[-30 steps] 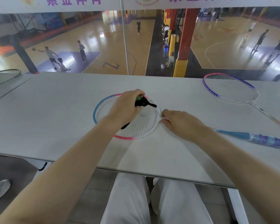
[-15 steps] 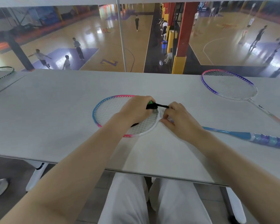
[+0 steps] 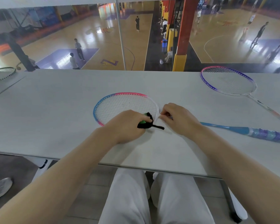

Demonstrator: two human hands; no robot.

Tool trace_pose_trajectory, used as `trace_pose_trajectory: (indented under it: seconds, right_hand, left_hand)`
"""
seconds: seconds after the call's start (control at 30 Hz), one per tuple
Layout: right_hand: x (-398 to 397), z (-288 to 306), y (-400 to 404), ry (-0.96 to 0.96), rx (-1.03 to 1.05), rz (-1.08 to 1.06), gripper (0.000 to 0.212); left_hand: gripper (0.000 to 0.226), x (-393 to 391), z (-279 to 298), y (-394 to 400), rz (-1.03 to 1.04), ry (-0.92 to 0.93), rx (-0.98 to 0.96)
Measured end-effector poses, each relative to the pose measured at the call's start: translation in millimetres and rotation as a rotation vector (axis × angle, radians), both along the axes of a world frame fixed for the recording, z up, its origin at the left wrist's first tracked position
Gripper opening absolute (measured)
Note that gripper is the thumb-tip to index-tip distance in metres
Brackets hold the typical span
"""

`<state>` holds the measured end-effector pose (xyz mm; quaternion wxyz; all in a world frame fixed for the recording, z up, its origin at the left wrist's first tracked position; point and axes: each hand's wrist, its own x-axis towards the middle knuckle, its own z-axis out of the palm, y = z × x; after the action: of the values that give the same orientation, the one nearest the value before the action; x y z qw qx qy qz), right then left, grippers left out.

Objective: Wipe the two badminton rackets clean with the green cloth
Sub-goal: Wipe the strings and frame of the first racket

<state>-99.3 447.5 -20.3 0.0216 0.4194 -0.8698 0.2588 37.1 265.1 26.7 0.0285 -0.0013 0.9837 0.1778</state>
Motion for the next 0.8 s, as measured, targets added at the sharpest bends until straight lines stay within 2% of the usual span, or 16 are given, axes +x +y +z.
trace_pose_trajectory:
  seconds: [0.17, 0.27, 0.43, 0.5, 0.7, 0.8]
  right_hand:
    - [1, 0, 1, -0.009, -0.009, 0.001, 0.014]
    - [1, 0, 2, -0.003, -0.027, 0.007, 0.014]
    - [0, 0, 1, 0.001, -0.036, 0.007, 0.015]
    - [0, -1, 1, 0.013, -0.029, 0.007, 0.015]
    - [-1, -3, 1, 0.050, -0.034, 0.016, 0.014]
    - [-3, -5, 1, 0.069, -0.045, 0.014, 0.015]
  left_hand:
    - [0.046, 27, -5, -3, -0.023, 0.009, -0.055]
    - [0.036, 23, -10, -5, -0.028, 0.082, -0.005]
    - [0.023, -2, -14, -9, -0.093, 0.066, -0.149]
    - [0.010, -12, -12, -13, -0.123, 0.099, -0.167]
    - [0.038, -45, -15, -20, -0.180, 0.250, -0.318]
    - [0.040, -63, -11, -21, -0.168, 0.262, -0.300]
